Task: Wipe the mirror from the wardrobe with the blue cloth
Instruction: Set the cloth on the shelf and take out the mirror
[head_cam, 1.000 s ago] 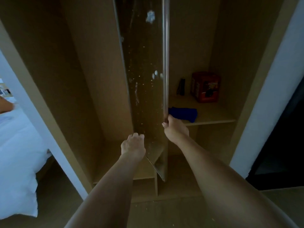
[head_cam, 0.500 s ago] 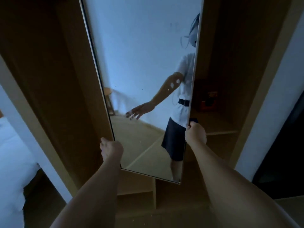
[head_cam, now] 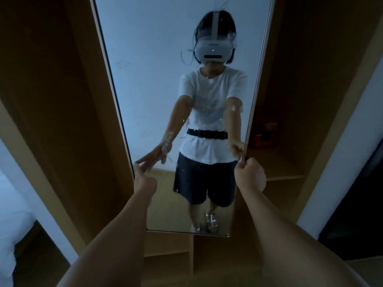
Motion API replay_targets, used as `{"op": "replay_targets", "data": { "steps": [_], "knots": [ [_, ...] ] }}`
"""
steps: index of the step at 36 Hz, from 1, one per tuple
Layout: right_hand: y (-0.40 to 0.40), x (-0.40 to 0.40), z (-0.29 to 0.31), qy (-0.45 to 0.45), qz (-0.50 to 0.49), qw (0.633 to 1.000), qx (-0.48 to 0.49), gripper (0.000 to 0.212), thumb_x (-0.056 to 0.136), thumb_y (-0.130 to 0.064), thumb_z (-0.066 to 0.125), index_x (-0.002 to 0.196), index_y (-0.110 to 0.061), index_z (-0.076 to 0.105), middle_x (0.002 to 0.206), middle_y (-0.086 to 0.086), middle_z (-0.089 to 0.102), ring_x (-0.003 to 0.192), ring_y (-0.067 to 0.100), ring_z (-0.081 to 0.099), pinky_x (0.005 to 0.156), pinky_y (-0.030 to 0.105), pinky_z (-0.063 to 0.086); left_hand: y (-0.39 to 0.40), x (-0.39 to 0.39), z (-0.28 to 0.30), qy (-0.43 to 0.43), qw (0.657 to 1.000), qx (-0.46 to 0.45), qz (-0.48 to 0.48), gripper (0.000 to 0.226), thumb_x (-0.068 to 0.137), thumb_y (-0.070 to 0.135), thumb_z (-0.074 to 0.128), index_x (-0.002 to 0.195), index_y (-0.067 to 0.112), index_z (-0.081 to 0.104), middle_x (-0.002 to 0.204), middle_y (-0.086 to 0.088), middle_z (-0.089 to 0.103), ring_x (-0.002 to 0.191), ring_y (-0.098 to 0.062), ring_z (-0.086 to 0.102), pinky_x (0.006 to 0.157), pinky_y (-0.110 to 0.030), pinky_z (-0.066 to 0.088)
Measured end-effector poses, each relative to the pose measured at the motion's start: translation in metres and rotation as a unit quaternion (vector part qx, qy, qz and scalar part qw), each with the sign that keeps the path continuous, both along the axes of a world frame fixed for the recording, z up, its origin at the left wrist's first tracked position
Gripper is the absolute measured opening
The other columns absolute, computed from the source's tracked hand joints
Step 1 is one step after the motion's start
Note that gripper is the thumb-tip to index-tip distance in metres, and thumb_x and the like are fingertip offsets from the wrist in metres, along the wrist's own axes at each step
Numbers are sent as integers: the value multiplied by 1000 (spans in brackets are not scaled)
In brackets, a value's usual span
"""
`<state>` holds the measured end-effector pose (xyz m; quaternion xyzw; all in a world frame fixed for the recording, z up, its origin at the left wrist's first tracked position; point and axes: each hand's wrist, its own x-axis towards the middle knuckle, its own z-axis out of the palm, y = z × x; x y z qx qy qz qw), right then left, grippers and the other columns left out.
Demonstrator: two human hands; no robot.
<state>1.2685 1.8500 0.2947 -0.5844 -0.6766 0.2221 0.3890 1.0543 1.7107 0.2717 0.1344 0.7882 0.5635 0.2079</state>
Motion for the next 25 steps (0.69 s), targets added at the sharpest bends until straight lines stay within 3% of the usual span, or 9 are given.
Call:
{"op": "replay_targets", "data": {
  "steps": [2, 4, 7, 11, 13, 17, 20, 25],
  "knots": [
    [3, -3, -1, 4, -3, 1000, 0, 23, 97, -29, 46, 96, -9, 59, 83, 6, 62, 71, 19, 58, 56, 29, 40, 1, 4, -1, 14, 994, 26, 101, 75, 86, -5, 38, 149, 28, 15, 150, -10, 30, 127, -35, 41, 76, -32, 48],
    [6, -5, -2, 6, -14, 1000, 8, 26, 98, -30, 44, 94, -10, 59, 78, 4, 59, 67, 17, 55, 52, 27, 36, -1, -2, 0, 25, 979, -1, 203, 60, 89, 1, 40, 144, 18, 24, 145, -14, 36, 127, -36, 38, 95, -43, 40],
    [13, -6, -5, 21, -23, 1000, 5, 26, 99, -27, 42, 91, -10, 60, 72, 0, 53, 66, 16, 51, 50, 26, 30, -3, -23, -1, -4, 976, -26, 217, 62, 92, 8, 43, 148, 18, 17, 148, -13, 30, 133, -35, 31, 106, -47, 30],
    [24, -11, -3, 35, -32, 998, -35, 26, 100, -29, 42, 92, -12, 60, 83, 4, 58, 79, 21, 56, 61, 29, 36, 4, -35, -1, 5, 994, 2, 113, 72, 89, -2, 40, 149, 28, 13, 150, -10, 31, 131, -36, 38, 95, -46, 41],
    [30, -15, -1, 29, -36, 998, -44, 24, 100, -29, 42, 89, -14, 58, 87, 5, 59, 77, 19, 55, 61, 28, 37, 9, -37, -2, 6, 996, 3, 91, 78, 85, -6, 44, 149, 27, 13, 149, -11, 33, 127, -38, 42, 88, -45, 46],
    [40, -27, 3, 45, -53, 995, -76, 23, 99, -30, 44, 91, -14, 59, 80, 3, 56, 71, 17, 53, 61, 31, 45, 16, -43, -1, -13, 998, 2, 69, 84, 83, -7, 47, 149, 24, 5, 154, -9, 17, 134, -39, 30, 102, -50, 39],
    [44, -36, 4, 71, -57, 989, -116, 25, 99, -30, 45, 95, -11, 61, 73, 2, 54, 74, 20, 58, 70, 38, 54, 20, -53, 1, -25, 999, -8, 41, 85, 82, -10, 45, 149, 24, 3, 154, -10, 16, 135, -39, 28, 103, -49, 36],
    [50, -55, 8, 80, -39, 986, -143, 26, 95, -24, 51, 111, -5, 59, 87, 8, 57, 82, 25, 59, 78, 43, 54, 30, -67, 3, -18, 999, -32, 18, 79, 85, -11, 44, 148, 16, 5, 152, -15, 21, 132, -39, 32, 104, -48, 37]
  ]
}}
